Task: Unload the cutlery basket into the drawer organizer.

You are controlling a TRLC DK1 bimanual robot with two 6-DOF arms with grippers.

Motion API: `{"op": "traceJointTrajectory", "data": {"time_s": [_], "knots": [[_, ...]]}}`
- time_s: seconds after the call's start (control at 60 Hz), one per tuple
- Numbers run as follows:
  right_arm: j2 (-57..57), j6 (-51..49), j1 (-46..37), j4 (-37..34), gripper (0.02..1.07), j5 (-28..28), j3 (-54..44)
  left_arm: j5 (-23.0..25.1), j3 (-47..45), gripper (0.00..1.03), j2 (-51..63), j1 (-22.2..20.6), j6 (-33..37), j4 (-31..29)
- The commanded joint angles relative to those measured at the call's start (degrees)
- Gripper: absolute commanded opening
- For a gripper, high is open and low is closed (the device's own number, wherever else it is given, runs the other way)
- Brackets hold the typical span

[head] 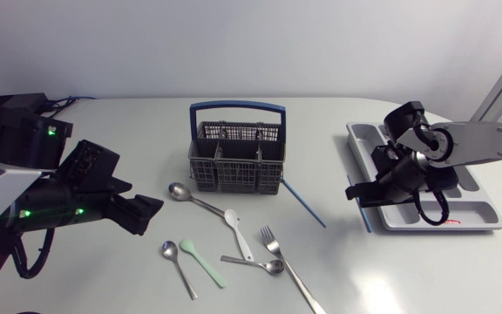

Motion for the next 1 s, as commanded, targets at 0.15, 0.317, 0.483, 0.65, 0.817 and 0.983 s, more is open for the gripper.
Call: {"op": "traceJointTrajectory", "data": {"time_s": [0.15, 0.317, 0.483, 0.65, 0.817, 0.983], "knots": [[5.8, 0.1, -0.1, 1.3, 0.38, 1.3, 2.4, -0.4, 1.6, 0.96, 0.8, -0.4, 1.0, 0.6], [7.7, 0.8, 0.2, 1.8, 0.33, 1.8, 3.0, -0.4, 1.3, 0.96, 0.8, -1.1, 0.9, 0.6], [10.5, 1.3, 0.7, 2.4, 0.3, 3.1, 3.3, -0.4, 1.0, 0.96, 0.8, -1.4, 0.8, 0.6], [12.6, 2.1, 1.4, 3.3, 0.3, 3.8, 3.5, -0.4, 0.9, 0.96, 0.7, -1.6, 0.8, 0.6], [13.5, 2.4, 3.0, 3.8, 0.17, 3.8, 3.1, -0.4, 0.6, 0.96, 0.7, -1.8, 0.9, 0.6], [13.4, 2.2, 4.6, 4.7, 0.09, 3.3, 1.5, -0.4, 0.3, 0.96, 0.7, -2.1, 0.8, 0.6]]}}
